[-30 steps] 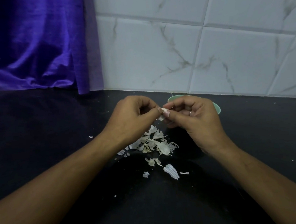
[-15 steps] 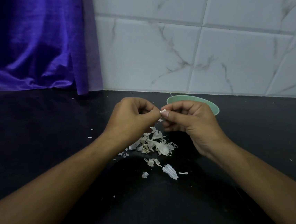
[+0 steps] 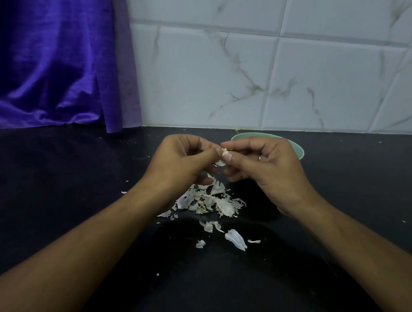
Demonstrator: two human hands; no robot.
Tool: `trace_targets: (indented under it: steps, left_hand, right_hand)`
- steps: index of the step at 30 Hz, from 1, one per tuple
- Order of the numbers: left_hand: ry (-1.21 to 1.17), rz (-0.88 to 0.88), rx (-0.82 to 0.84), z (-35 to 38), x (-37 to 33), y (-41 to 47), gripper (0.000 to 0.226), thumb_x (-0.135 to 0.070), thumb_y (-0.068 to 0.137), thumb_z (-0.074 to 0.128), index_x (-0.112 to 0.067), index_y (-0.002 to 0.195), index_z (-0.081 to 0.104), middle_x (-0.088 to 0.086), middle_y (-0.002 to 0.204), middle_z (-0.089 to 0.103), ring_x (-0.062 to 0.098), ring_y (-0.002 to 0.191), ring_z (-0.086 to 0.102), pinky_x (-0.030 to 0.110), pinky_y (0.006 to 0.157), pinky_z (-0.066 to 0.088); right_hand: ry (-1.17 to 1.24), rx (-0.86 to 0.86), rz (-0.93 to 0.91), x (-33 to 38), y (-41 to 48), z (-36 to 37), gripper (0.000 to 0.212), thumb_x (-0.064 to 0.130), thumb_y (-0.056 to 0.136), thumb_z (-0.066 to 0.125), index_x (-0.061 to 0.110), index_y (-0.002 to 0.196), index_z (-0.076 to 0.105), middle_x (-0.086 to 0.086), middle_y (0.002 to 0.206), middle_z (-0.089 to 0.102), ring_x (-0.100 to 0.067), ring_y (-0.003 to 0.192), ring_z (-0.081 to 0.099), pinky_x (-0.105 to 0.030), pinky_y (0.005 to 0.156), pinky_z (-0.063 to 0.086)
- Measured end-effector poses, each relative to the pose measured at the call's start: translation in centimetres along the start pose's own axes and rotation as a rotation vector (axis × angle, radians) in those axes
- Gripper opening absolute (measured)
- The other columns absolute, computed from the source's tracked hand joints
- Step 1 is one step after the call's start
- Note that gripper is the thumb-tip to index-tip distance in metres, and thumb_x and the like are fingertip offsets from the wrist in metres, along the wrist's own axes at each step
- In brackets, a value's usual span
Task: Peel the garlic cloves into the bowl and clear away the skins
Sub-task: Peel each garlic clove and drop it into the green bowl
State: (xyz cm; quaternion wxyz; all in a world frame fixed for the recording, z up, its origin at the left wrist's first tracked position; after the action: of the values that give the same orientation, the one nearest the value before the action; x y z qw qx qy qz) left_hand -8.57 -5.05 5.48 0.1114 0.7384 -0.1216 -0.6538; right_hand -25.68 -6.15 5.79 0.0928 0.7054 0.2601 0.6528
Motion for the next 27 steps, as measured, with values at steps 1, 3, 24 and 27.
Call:
trace_targets:
  steps: [1, 3, 24, 27]
  left_hand:
    - [0.045, 0.025, -0.006, -0.1, -0.2, 0.0, 0.013, -0.014, 0.095, 0.075, -0.004, 0.087, 0.076, 0.015, 0.081, 0.075, 0.022, 0.072, 0.067, 0.037, 0.066, 0.062]
    - [0.128, 0.071, -0.021, -0.2, -0.5, -0.1, 0.010, -0.018, 0.094, 0.076, -0.010, 0.089, 0.078, 0.015, 0.080, 0.075, 0.023, 0.072, 0.071, 0.040, 0.070, 0.065]
    - [0.624, 0.166, -0.060, -1.0, -0.6, 0.1, 0.030, -0.045, 0.089, 0.077, -0.023, 0.070, 0.070, -0.008, 0.064, 0.070, 0.002, 0.059, 0.062, 0.024, 0.058, 0.044]
    - [0.591, 0.142, -0.085, -1.2, -0.6, 0.2, 0.028, -0.040, 0.079, 0.087, -0.022, 0.070, 0.068, -0.010, 0.065, 0.071, 0.001, 0.061, 0.064, 0.020, 0.057, 0.046]
  right_hand:
    - [0.012, 0.002, 0.007, 0.0, 0.0, 0.0, 0.015, 0.004, 0.091, 0.074, 0.006, 0.106, 0.078, -0.013, 0.081, 0.077, -0.020, 0.070, 0.072, -0.039, 0.069, 0.064]
    - [0.054, -0.002, 0.027, 0.0, 0.0, 0.1, 0.014, 0.003, 0.091, 0.074, 0.006, 0.103, 0.079, -0.012, 0.083, 0.077, -0.020, 0.070, 0.070, -0.038, 0.067, 0.063]
    - [0.231, 0.016, 0.122, -0.1, 0.2, -0.2, 0.021, -0.003, 0.093, 0.068, 0.001, 0.114, 0.071, -0.009, 0.087, 0.068, -0.020, 0.070, 0.070, -0.033, 0.065, 0.064]
    - [0.096, 0.016, 0.071, 0.1, 0.1, -0.2, 0.018, -0.003, 0.092, 0.070, 0.001, 0.110, 0.071, -0.003, 0.079, 0.065, -0.021, 0.063, 0.067, -0.036, 0.062, 0.063]
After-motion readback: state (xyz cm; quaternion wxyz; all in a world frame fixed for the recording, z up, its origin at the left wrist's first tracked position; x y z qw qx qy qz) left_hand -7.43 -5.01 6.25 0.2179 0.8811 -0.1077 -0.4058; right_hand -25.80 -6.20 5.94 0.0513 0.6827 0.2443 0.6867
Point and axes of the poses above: each hand's wrist, its own y-axis towards the middle knuckle, its own z-axis out of the palm, x = y × z, the point moved 5 cm from there along y, towards the middle knuckle
